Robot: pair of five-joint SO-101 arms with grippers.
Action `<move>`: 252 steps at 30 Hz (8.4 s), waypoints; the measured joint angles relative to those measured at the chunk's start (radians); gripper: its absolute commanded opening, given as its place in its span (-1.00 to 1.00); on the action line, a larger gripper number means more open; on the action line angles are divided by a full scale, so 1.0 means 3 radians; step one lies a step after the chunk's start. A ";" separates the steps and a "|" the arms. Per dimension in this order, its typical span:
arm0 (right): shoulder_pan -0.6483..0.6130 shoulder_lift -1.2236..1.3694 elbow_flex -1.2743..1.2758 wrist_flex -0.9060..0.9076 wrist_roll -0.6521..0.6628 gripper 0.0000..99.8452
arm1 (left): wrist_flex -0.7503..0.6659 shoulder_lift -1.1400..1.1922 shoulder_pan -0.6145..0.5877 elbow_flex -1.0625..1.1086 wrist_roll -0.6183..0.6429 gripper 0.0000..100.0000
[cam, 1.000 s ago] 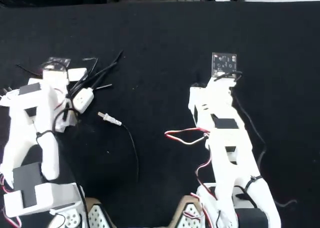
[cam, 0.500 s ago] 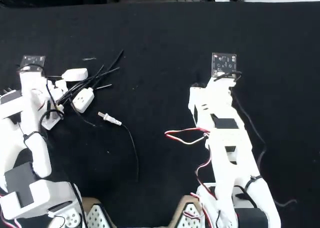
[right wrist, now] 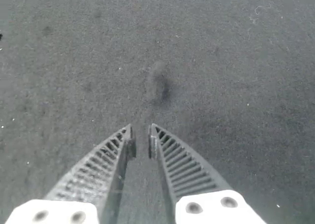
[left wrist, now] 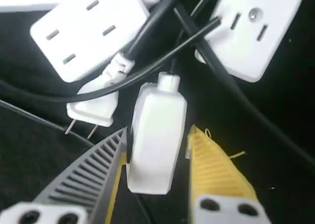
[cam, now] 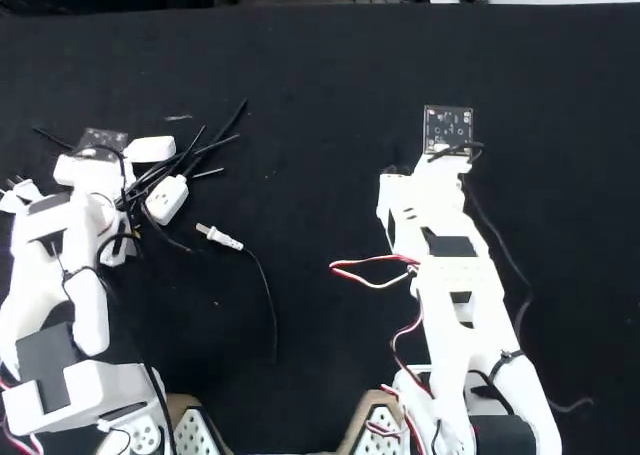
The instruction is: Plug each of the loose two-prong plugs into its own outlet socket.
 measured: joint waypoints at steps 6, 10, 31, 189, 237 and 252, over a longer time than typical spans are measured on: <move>0.0000 0.0000 0.0000 0.0000 0.0000 -0.90 | -0.0107 0.0000 0.0015 0.0082 0.0000 -0.95; 0.0000 0.0000 0.0000 0.0000 0.0000 -0.90 | 0.0128 -0.0092 0.0036 0.0082 0.0000 -0.95; 0.0000 0.0000 0.0000 0.0000 0.0000 -0.90 | 0.1248 -0.3161 0.0471 0.0194 0.0404 -0.94; 0.0225 0.0798 -0.1018 0.1166 0.0844 -0.98 | 0.0665 -0.3381 0.0583 0.2481 0.0895 -0.62; -0.0092 -0.1059 0.0348 0.0777 0.0373 -0.52 | 0.1120 -0.3376 0.2660 0.1611 0.0450 -0.62; -0.0087 -0.1100 0.0450 0.0593 0.0373 -0.52 | 0.0609 -0.1959 0.2808 0.1202 0.0435 -0.62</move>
